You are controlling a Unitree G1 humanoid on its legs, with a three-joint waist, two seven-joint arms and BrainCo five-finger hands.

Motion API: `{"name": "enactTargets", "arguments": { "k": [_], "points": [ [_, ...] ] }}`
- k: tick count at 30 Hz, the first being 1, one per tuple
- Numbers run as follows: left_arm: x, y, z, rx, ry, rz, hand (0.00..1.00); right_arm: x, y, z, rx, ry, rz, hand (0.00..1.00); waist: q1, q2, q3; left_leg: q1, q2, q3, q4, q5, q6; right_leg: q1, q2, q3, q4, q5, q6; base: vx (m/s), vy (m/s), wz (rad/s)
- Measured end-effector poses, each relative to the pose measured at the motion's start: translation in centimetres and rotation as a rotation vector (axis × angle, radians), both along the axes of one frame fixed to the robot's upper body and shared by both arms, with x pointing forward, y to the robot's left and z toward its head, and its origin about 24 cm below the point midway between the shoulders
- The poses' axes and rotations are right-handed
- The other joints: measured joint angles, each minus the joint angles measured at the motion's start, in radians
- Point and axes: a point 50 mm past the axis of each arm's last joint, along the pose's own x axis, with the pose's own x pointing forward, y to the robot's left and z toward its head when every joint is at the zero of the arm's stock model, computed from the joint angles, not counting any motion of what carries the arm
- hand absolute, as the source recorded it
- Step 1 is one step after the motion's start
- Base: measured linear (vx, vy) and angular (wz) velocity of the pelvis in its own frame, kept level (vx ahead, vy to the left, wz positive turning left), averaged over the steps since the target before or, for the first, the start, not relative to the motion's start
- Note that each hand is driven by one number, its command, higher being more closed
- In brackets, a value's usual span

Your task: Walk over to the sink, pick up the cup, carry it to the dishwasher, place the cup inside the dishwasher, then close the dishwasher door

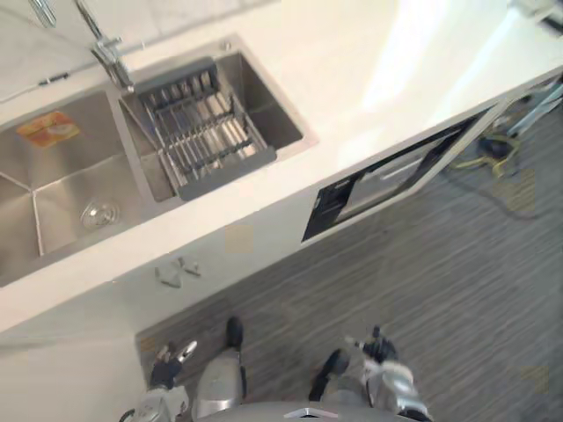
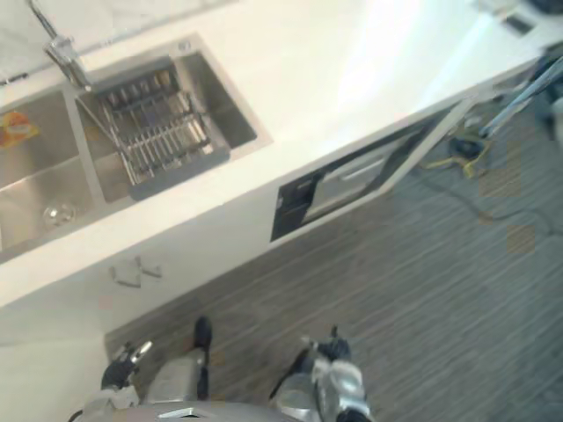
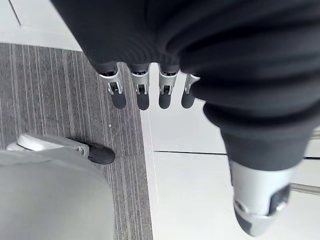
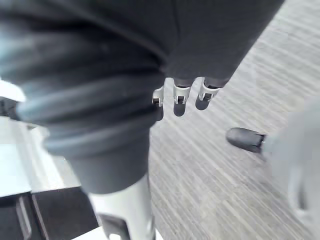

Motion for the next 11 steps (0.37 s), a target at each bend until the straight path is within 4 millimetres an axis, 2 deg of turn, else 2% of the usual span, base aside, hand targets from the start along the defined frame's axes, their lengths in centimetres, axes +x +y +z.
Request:
{"name": "enactTargets", "arguments": {
  "k": [2,7,11],
  "points": [
    [-0.7,0.1,-0.4,-0.009,0.039,0.033,0.0,-1.8,0.3,-0.9,0.079,0.067,-0.041,0.0,-0.006,-0.012,-0.032,0.017,0.007,0.038,0.0,-0.005,0.004,0.024,0.007,-0.003,-0.023,0.004,-0.002,0.01,-0.022,-0.07],
    [-2.4,-0.1,-1.3,-0.075,0.157,0.103,0.0,-3.9,0.8,-1.9,0.229,0.182,-0.048,0.0,-0.016,-0.034,-0.092,0.045,0.015,0.092,0.0,-0.01,0.007,0.064,0.02,-0.007,-0.065,0.009,0.0,0.01,-0.008,0.0],
    [-3.6,0.0,-1.8,-0.153,0.255,0.102,0.0,-4.3,1.1,-2.1,0.332,0.246,-0.021,0.0,-0.014,-0.055,-0.103,0.075,0.013,0.096,0.0,-0.015,0.001,0.097,0.019,-0.004,-0.064,0.014,0.002,0.06,-0.006,0.0]
  ]
}}
